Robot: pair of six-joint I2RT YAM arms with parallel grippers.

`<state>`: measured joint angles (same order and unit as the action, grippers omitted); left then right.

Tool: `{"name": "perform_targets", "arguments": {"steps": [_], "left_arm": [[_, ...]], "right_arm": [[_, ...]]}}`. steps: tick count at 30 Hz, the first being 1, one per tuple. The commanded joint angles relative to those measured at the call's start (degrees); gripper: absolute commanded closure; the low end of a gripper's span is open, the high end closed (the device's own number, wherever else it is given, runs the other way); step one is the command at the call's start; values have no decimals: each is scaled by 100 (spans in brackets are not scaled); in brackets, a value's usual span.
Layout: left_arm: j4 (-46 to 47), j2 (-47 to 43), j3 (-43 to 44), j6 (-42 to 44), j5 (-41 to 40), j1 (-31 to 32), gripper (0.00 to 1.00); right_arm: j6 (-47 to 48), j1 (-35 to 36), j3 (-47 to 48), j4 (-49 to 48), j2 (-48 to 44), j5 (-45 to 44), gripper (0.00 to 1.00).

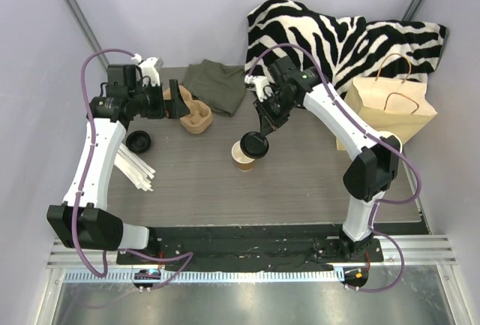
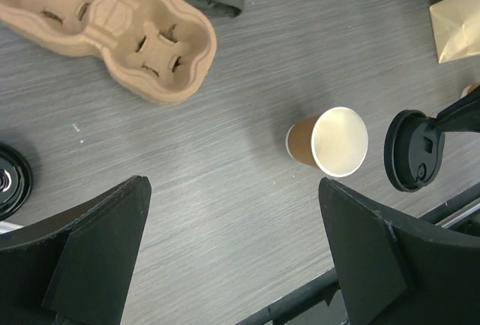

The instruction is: Pack the takeout coffee

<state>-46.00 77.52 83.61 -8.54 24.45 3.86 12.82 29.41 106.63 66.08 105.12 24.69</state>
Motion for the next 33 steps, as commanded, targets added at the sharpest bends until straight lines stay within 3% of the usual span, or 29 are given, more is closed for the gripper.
{"name": "perform_targets", "arguments": {"steps": [1,9,33], "left_arm": [[-384,106,375,-139,-125,1,0],[-401,124,50,-8,420,10,0],[-384,124,-117,-25,447,1,0]], "right_arm": [[124,196,402,124,166,-508,99],[168,452,780,88,755,-834,99],[282,610,1431,273,1546,-843,99]]}}
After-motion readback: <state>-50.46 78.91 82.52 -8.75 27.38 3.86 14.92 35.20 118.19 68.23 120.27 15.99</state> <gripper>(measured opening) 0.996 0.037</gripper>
